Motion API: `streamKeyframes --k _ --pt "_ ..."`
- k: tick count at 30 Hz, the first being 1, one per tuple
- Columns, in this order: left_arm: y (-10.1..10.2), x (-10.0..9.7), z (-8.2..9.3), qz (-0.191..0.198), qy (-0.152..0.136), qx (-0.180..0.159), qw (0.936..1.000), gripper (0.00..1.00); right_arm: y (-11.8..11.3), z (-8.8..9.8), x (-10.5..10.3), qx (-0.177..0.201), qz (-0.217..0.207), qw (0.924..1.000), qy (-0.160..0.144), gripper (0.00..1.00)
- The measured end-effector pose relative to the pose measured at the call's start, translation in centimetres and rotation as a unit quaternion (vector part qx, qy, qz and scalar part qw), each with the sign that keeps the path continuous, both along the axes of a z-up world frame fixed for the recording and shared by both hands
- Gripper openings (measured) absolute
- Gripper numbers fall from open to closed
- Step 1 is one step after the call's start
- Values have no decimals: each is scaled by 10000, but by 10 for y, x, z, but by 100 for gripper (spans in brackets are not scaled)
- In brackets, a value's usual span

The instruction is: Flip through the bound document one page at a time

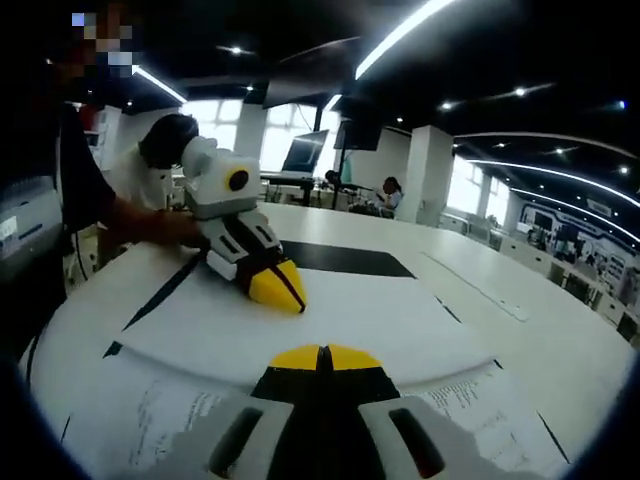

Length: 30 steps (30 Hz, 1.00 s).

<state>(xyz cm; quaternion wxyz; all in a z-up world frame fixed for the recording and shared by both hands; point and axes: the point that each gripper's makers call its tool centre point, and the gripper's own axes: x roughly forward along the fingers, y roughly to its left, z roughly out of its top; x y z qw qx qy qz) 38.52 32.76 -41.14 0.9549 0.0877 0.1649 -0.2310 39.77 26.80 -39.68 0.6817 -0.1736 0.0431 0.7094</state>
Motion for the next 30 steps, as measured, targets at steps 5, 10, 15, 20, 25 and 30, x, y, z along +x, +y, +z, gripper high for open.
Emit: streamKeyframes --k 5,10,15,20,25,30 --pt "0 1 0 -1 -3 5 10000 3 -1 0 -6 -26 82 10000 -26 3" --pt "0 1 0 0 -2 6 10000 3 -3 0 -12 -11 113 9999 0 3" --pt "0 1 0 0 -2 4 10000 3 -4 0 -20 -10 183 9998 25 3" --pt "0 1 0 0 -3 1 10000 3 -6 0 -30 -2 272 9996 43 3" --pt "0 1 0 -2 -3 -3 10000 3 -7 -1 -47 -65 494 9987 63 3" --pt "0 1 0 0 -2 -4 10000 3 -8 -3 -58 -105 603 9981 75 3"
